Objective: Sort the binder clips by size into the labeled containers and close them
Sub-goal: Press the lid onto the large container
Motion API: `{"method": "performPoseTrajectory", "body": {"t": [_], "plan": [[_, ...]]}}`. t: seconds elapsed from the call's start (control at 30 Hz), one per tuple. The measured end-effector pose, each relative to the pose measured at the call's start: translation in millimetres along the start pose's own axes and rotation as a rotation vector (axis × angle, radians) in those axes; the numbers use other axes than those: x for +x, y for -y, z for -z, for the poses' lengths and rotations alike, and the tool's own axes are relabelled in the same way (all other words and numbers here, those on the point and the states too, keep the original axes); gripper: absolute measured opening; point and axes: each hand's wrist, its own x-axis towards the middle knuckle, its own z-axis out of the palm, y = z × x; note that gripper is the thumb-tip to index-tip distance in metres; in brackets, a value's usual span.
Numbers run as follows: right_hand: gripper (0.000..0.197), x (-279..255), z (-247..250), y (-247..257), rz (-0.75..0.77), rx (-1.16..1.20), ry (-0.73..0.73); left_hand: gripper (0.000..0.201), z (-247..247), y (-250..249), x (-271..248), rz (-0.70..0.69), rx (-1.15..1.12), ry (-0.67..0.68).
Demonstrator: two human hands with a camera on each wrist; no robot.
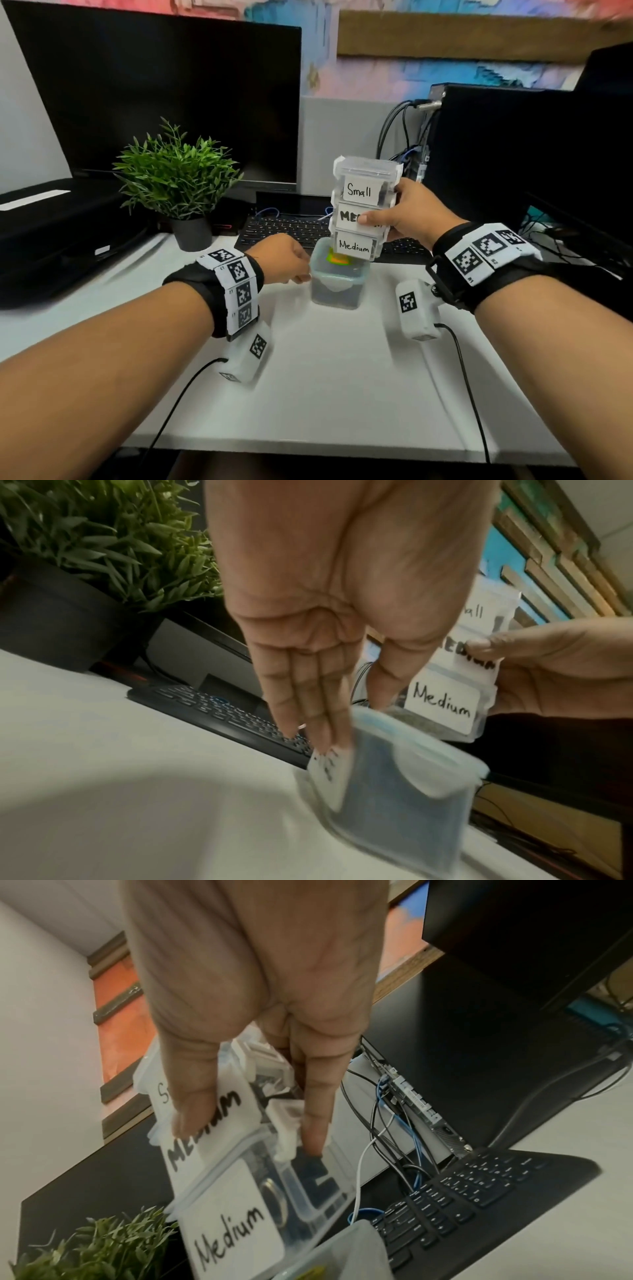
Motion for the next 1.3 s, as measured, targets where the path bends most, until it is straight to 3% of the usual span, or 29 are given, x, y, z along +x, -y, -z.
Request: {"method": "performPoseTrajectory", "body": {"t": [0.07,0.13,0.23,0.4,0.47,0.7,0.83,0.97,1.1,1.3], "plan": [[0.061,-0.4,3.2,-3.4,-0.016,-0.008,-0.033,0.014,-2.1,-6.5,-2.4,-0.022,-0.142,0.069],[0.061,-2.7,6.6,-6.0,-0.029,-0.011,-0.054,0.012,-4.1,-11.7,-1.7,-0.07,-0.14,0.086],[0.061,-6.9,10.0,-10.3,-0.049,-0.021,-0.063,0.013,-8.0,-11.9,8.7,-0.138,0.029,-0.033],[0.062,-12.9,14.7,-17.9,-0.098,0.04,-0.074,0.074,-22.4,-11.0,28.5,-0.147,0.179,-0.107],[0.063,-15.1,14.0,-18.3,-0.112,0.068,-0.09,0.085,-24.8,-12.9,33.1,-0.105,0.266,-0.073],[0.065,-22.7,12.2,-21.5,0.005,-0.214,-0.167,0.056,-38.6,-31.8,37.6,-0.078,0.359,0.0],[0.065,-28.3,30.1,-23.9,-0.073,-0.237,-0.158,0.056,-44.6,-43.9,38.6,-0.08,0.366,-0.008],[0.068,-47.3,47.8,-25.4,-0.178,-0.347,-0.029,0.059,-52.2,-55.3,37.8,-0.082,0.378,-0.011],[0.085,-62.4,54.8,-37.9,-0.289,-0.414,0.099,0.064,-59.5,-67.4,37.3,-0.093,0.388,-0.011],[0.056,-62.1,69.4,-62.1,-0.395,-0.629,0.084,0.057,-71.9,-91.1,39.5,-0.139,0.416,0.022]]}}
